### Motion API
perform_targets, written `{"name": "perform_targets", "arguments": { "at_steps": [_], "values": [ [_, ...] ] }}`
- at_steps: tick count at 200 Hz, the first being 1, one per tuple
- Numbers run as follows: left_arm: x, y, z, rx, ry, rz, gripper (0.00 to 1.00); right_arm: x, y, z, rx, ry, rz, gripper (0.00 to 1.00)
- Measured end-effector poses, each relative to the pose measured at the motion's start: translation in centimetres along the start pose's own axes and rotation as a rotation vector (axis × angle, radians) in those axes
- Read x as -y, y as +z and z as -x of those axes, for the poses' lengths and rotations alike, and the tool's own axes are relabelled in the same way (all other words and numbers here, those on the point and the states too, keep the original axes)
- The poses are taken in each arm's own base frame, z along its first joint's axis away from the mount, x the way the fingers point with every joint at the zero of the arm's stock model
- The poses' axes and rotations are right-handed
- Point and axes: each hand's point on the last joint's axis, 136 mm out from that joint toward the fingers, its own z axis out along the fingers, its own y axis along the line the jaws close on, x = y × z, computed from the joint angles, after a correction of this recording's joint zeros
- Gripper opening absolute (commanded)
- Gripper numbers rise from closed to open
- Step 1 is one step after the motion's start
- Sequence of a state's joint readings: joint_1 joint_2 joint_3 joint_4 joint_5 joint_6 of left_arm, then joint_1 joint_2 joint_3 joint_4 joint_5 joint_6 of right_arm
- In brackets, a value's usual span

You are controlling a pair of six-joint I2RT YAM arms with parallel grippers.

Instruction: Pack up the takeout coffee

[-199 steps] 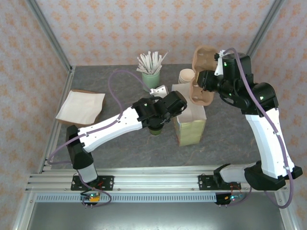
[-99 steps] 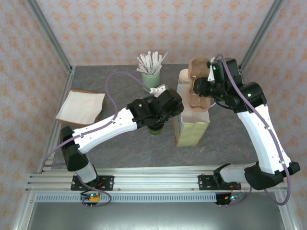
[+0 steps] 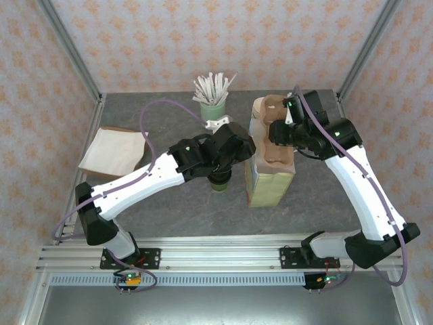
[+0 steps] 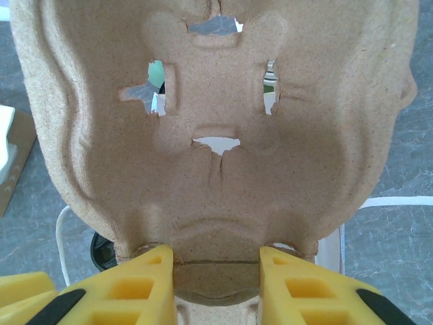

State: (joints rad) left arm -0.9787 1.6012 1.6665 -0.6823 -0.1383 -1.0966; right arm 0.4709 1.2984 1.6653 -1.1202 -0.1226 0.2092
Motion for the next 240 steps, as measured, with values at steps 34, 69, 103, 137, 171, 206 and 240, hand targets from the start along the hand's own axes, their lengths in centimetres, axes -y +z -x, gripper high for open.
{"name": "perform_targets", "arguments": {
  "at_steps": [34,69,103,137,171,206,240],
  "values": [
    [-0.3,-0.2,1.1,0.016,0.053,0.002,0.51,0.1,0.6,-0.8,-0.025,-0.007,-0.009,0.3],
    [-1.7,0.5,2.8,-0.003,0.154,0.021,0.52,0.3,1.0,-1.2,-0.04,-0.008,-0.016,0.3],
    [-2.6,2.3,3.7,-0.058,0.242,0.03,0.54,0.3,1.2,-1.4,-0.046,-0.01,-0.018,0.3],
    [-2.7,4.0,2.7,-0.126,0.33,0.031,0.46,0.4,1.2,-1.5,-0.047,-0.011,-0.02,0.3],
    [-2.8,4.4,1.6,-0.18,0.373,0.016,0.26,0.5,1.4,-1.5,-0.05,-0.014,-0.028,0.29],
    [-2.5,4.3,1.1,-0.21,0.391,-0.011,0.13,0.5,2.0,-1.5,-0.064,-0.016,-0.036,0.29],
    [-2.3,4.3,0.8,-0.226,0.388,-0.025,0.02,0.7,2.2,-1.4,-0.062,-0.018,-0.054,0.29]
  ]
}}
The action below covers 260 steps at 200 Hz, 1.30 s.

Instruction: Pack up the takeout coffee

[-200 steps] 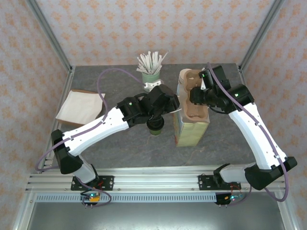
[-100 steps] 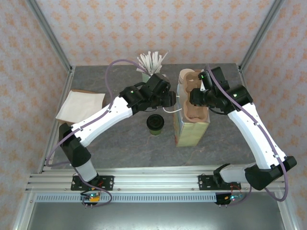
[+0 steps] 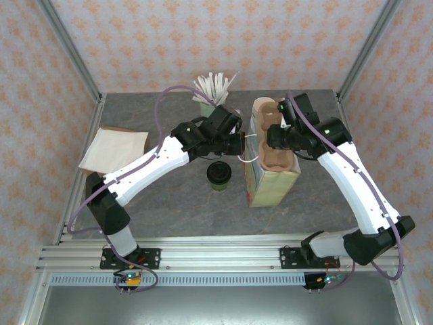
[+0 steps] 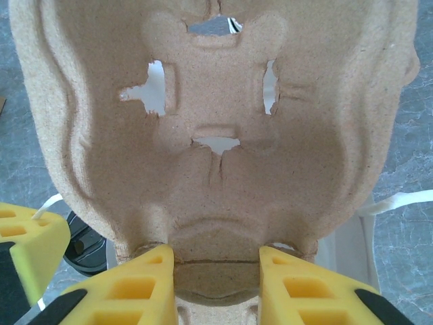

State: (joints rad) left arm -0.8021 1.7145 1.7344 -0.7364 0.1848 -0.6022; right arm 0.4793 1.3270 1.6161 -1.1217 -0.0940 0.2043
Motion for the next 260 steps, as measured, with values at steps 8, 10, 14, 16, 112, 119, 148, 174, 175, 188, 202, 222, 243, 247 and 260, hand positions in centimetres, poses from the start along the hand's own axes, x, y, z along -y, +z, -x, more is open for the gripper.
{"name": "perform_targets", "arguments": {
  "at_steps": [8,10,14,16,112,119,148,174,175,188,202,222,243,247,260],
  "values": [
    [0.0,0.0,0.0,-0.002,0.003,-0.002,0.0,0.1,0.0,0.0,0.001,-0.003,-0.005,0.29],
    [0.0,0.0,0.0,-0.002,0.001,-0.002,0.0,0.1,0.0,0.0,0.002,-0.003,-0.008,0.29],
    [0.0,0.0,0.0,-0.002,0.002,-0.002,0.0,0.2,0.0,0.0,0.001,-0.005,-0.011,0.29],
    [0.0,0.0,0.0,-0.002,0.001,-0.002,0.0,0.2,0.0,0.0,0.001,-0.005,-0.013,0.29],
    [-0.1,0.1,-0.1,-0.005,0.001,0.001,0.0,1.1,0.1,-1.0,-0.036,-0.033,-0.054,0.3],
    [-0.1,0.2,-0.2,-0.006,0.001,0.002,0.0,1.1,0.1,-1.0,-0.037,-0.033,-0.055,0.3],
    [-0.5,0.5,-0.6,-0.017,0.001,0.012,0.0,1.0,-0.4,-0.8,-0.03,-0.032,-0.05,0.3],
    [-1.0,0.7,-0.9,-0.023,-0.002,0.024,0.0,0.9,-0.9,-0.4,-0.016,-0.031,-0.045,0.3],
    [-1.0,0.7,-0.9,-0.024,-0.002,0.025,0.0,0.9,-0.9,-0.4,-0.016,-0.031,-0.045,0.3],
    [-1.2,0.7,-0.9,-0.025,-0.004,0.029,0.0,0.9,-0.9,-0.4,-0.016,-0.031,-0.045,0.3],
    [-1.4,0.7,-0.8,-0.022,-0.007,0.033,0.0,0.9,-0.9,-0.4,-0.016,-0.031,-0.045,0.3],
    [-1.4,0.7,-0.8,-0.022,-0.007,0.033,0.0,1.0,-0.7,-0.6,-0.024,-0.033,-0.048,0.3],
    [-1.5,0.7,-1.0,-0.024,-0.007,0.034,0.0,1.3,0.1,-1.4,-0.054,-0.042,-0.061,0.3],
    [-1.6,0.7,-1.1,-0.025,-0.007,0.035,0.0,1.3,0.2,-1.6,-0.059,-0.043,-0.063,0.3],
    [-1.5,0.5,-1.0,-0.021,-0.007,0.032,0.0,1.5,0.7,-2.1,-0.078,-0.045,-0.071,0.3]
  ]
}}
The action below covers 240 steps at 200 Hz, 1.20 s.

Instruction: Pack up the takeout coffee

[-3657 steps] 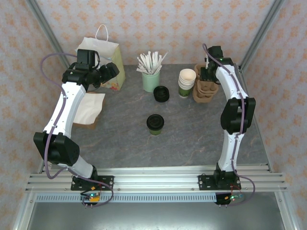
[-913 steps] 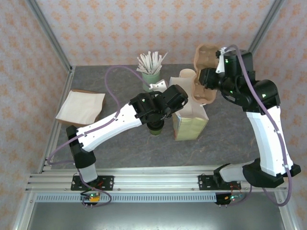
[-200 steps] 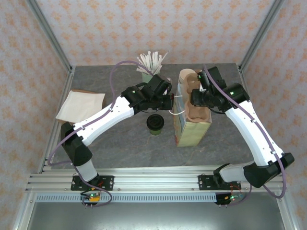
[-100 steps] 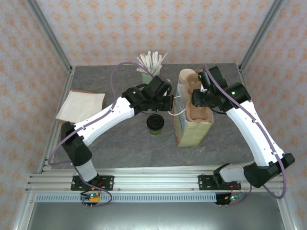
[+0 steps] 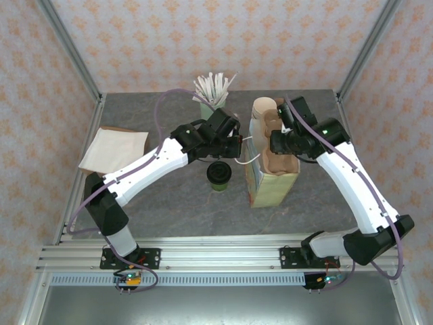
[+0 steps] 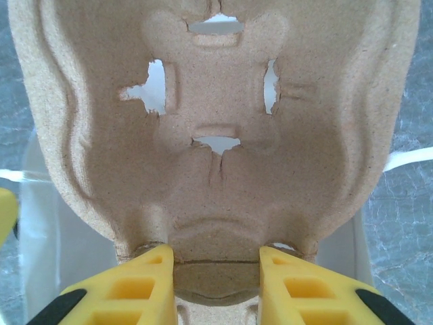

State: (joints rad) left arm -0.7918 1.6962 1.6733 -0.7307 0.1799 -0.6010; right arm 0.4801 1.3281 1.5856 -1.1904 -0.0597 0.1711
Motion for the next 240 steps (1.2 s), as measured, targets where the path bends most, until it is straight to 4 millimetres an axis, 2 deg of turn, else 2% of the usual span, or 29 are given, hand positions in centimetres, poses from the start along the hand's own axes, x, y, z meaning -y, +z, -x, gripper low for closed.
{"name": "perform_targets", "arguments": {
  "at_steps": [52,95,137,201,240],
  "values": [
    [0.4,-0.7,0.4,0.019,0.001,-0.021,0.0,0.0,1.0,-1.0,-0.044,-0.005,-0.004,0.3],
    [0.5,-0.7,0.4,0.019,0.001,-0.025,0.0,0.1,2.3,-2.3,-0.096,-0.011,-0.01,0.3],
    [0.7,-0.6,0.2,0.01,0.001,-0.036,0.0,0.0,3.2,-2.7,-0.126,-0.014,-0.014,0.3],
    [0.7,-0.6,0.2,0.01,0.001,-0.037,0.0,-0.4,3.4,-3.0,-0.144,-0.013,0.008,0.29],
    [0.7,-0.6,0.2,0.01,0.002,-0.037,0.0,-0.6,2.7,-3.2,-0.158,-0.012,0.023,0.3]
  ]
}}
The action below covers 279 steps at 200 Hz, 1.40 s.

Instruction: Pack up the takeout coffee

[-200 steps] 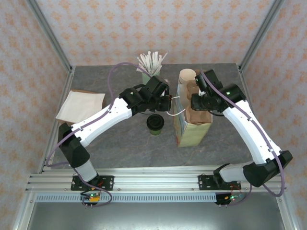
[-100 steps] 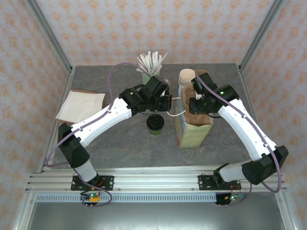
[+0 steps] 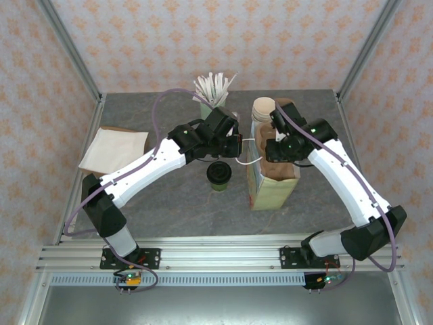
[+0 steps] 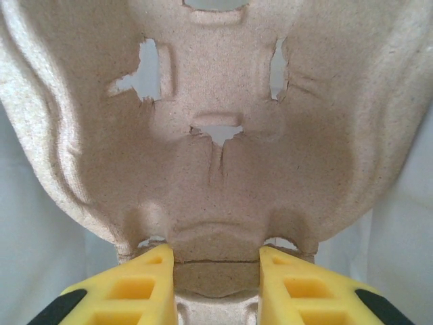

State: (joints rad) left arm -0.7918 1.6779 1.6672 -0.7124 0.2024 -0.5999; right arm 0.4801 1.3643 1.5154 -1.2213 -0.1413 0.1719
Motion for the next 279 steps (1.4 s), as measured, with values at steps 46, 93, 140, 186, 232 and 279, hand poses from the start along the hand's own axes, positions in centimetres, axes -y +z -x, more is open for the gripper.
{"name": "perform_targets", "arguments": {
  "at_steps": [46,93,140,186,232,279],
  "values": [
    [0.0,0.0,0.0,0.0,0.0,0.0,0.0,-0.4,-1.6,0.3,0.019,0.001,0.026,0.29],
    [0.0,0.0,0.0,0.0,0.002,0.0,0.0,-0.2,-1.6,-0.4,-0.011,0.0,0.022,0.29],
    [0.0,0.0,0.0,0.0,0.008,0.0,0.0,0.1,-1.5,-1.1,-0.039,-0.002,0.01,0.29],
    [0.0,0.0,0.0,0.001,0.008,0.0,0.0,0.3,-1.2,-1.7,-0.071,-0.004,-0.003,0.29],
    [0.0,0.0,0.0,0.0,0.01,0.0,0.0,0.4,-2.2,-1.9,-0.084,-0.004,-0.009,0.29],
    [0.0,0.0,0.0,0.0,0.019,0.0,0.0,0.3,-4.0,-1.3,-0.055,-0.001,0.004,0.29]
  ]
}}
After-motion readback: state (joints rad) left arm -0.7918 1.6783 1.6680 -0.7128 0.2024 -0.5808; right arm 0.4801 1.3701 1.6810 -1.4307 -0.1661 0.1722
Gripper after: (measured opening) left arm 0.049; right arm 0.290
